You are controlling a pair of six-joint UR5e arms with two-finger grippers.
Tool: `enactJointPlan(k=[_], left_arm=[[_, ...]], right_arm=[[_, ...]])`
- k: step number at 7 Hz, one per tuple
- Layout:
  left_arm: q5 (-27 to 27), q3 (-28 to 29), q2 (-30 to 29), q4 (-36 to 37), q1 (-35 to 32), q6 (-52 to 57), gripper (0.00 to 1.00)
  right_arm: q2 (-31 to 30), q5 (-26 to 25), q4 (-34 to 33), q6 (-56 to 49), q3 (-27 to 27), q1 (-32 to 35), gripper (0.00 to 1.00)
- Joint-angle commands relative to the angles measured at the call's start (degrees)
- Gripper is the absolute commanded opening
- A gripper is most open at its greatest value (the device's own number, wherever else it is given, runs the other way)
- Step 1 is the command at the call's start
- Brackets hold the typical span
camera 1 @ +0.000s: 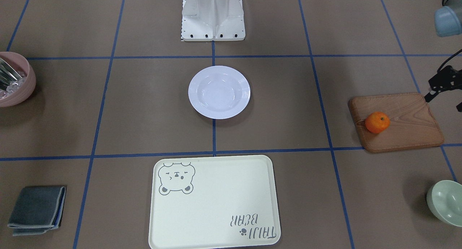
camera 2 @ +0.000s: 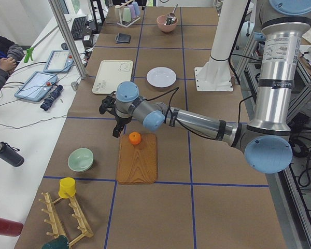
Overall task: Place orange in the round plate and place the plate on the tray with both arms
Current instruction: 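Reach the left gripper down to the orange on the wooden board and grasp it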
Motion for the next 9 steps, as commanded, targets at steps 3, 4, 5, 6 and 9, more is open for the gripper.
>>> enactJointPlan(k=[3, 4, 5, 6, 9], left_arm=[[9.4, 5.7, -0.2, -8.4, 12.2, -8.1, 0.98], [9.7, 7.9, -0.3, -11.7, 13.8, -9.9, 0.98], [13.4, 8.8, -0.3, -13.3, 16.2, -11.8, 0.98], [15.1, 9.8, -0.6, -13.7, 17.8, -12.8, 0.98], [15.1, 11.6, -1.4, -13.8, 19.2, -13.0, 0.98]], right_arm=[[0.0, -6.3, 0.9, 7.6, 1.2, -6.8, 1.00], [0.0, -6.3, 0.9, 7.6, 1.2, -6.8, 1.00], [0.0, -6.3, 0.9, 7.5, 1.2, -6.8, 1.00], [0.0, -6.3, 0.9, 7.5, 1.2, -6.8, 1.00], [0.0, -6.3, 0.9, 7.5, 1.1, -6.8, 1.00]])
